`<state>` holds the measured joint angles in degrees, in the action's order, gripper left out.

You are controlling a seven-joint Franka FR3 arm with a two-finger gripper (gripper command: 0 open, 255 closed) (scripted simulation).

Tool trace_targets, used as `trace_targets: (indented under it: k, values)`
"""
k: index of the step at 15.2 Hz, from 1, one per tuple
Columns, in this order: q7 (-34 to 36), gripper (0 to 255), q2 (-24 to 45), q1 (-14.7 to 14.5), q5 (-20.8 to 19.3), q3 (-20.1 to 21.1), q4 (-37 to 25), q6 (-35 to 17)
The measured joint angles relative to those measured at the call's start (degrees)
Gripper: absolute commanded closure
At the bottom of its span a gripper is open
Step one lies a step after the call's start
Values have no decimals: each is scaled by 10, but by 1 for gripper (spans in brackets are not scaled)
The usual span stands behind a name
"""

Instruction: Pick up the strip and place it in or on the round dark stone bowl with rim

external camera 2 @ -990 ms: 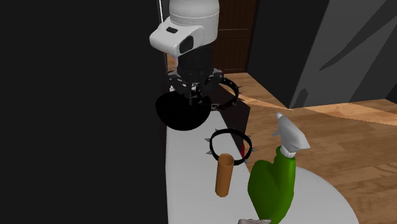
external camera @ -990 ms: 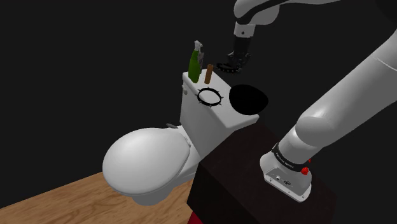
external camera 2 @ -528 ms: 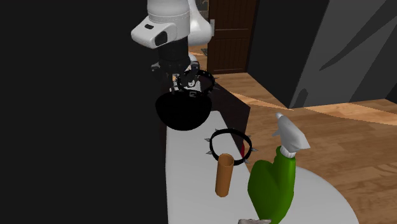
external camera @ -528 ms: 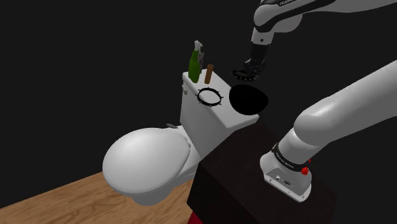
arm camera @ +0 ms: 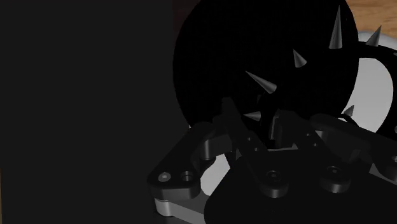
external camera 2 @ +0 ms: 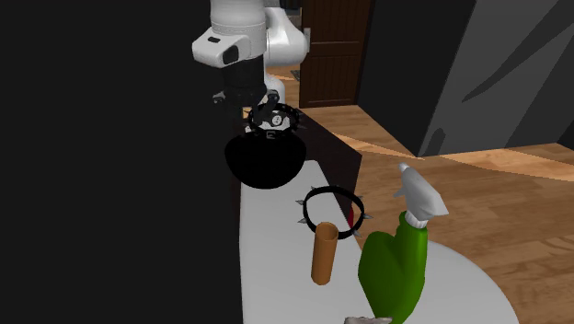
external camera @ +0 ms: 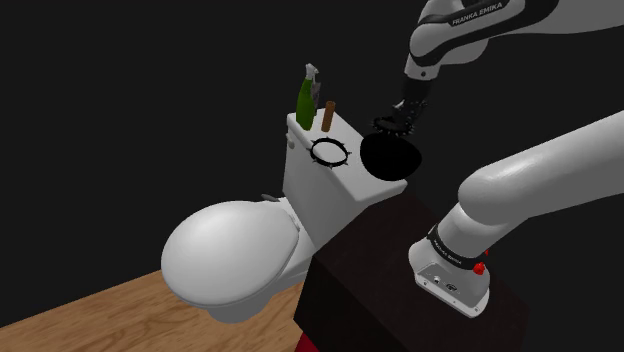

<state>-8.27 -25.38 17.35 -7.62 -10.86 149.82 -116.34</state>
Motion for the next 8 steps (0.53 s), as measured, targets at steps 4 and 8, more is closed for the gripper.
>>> trace_targets:
  k: [4,8]
  values:
    - [9,255,-1,26,9,31,18,-19]
    - [-3,255,3,53,15,48,36,-56]
